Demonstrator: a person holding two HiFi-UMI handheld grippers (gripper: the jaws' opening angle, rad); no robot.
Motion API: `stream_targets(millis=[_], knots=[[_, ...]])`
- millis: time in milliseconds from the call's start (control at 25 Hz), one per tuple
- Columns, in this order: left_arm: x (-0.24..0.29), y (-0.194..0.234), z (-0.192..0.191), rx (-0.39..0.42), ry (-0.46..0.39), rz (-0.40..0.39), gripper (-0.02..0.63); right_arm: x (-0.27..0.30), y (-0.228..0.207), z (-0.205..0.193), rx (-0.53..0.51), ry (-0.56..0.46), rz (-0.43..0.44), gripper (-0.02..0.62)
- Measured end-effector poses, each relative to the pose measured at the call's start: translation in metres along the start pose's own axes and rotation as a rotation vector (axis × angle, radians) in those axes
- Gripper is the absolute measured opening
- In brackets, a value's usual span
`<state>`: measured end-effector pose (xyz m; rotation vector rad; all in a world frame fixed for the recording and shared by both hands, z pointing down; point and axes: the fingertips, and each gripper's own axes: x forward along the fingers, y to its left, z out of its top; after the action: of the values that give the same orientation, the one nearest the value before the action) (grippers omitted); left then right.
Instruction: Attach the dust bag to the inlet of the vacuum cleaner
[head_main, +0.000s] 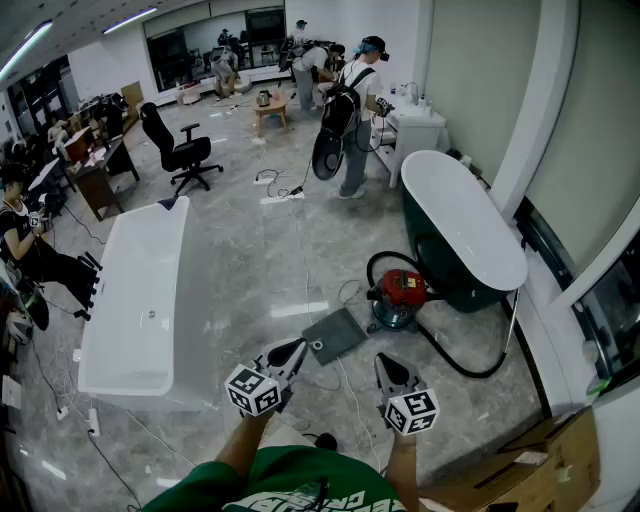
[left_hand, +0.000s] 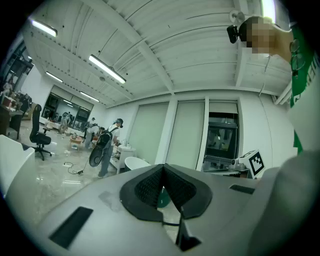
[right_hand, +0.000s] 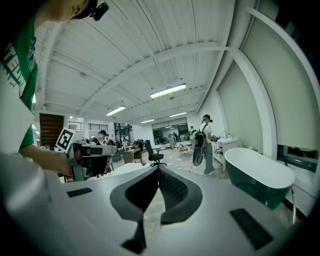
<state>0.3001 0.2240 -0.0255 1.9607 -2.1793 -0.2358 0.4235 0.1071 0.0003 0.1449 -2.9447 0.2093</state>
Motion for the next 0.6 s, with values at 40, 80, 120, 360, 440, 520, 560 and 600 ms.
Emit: stream_targets(millis=[40, 80, 120, 360, 440, 520, 560, 600], knots=[[0.002, 0.000, 0.001, 0.001, -0.002, 0.001, 0.005, 0.001, -0.001, 0.001, -0.003, 0.002, 0.003, 0.009], [0.003, 0.000, 0.002, 0.002, -0.003, 0.002, 0.004, 0.002, -0.001, 0.001, -0.006, 0.003, 0.006, 0.009], [0.005, 0.000, 0.002, 0.003, -0.002, 0.002, 0.003, 0.003, -0.002, 0.002, -0.008, 0.004, 0.006, 0.009], [0.010, -0.008, 0.001, 0.036, 0.029, -0.010, 0.005, -0.001, -0.016, 0.001, 0.017, -0.021, -0.013, 0.009], [0.011, -0.010, 0.004, 0.053, 0.043, -0.009, 0.005, -0.002, -0.020, 0.000, 0.039, -0.033, -0.017, 0.009], [0.010, -0.010, 0.009, 0.066, 0.046, 0.002, 0.003, 0.000, -0.022, 0.000, 0.052, -0.041, -0.015, 0.009], [0.011, -0.009, 0.011, 0.071, 0.043, 0.010, 0.004, 0.001, -0.022, 0.000, 0.052, -0.044, -0.012, 0.009], [0.011, -0.009, 0.013, 0.073, 0.041, 0.017, 0.003, 0.002, -0.021, 0.001, 0.050, -0.045, -0.006, 0.009]])
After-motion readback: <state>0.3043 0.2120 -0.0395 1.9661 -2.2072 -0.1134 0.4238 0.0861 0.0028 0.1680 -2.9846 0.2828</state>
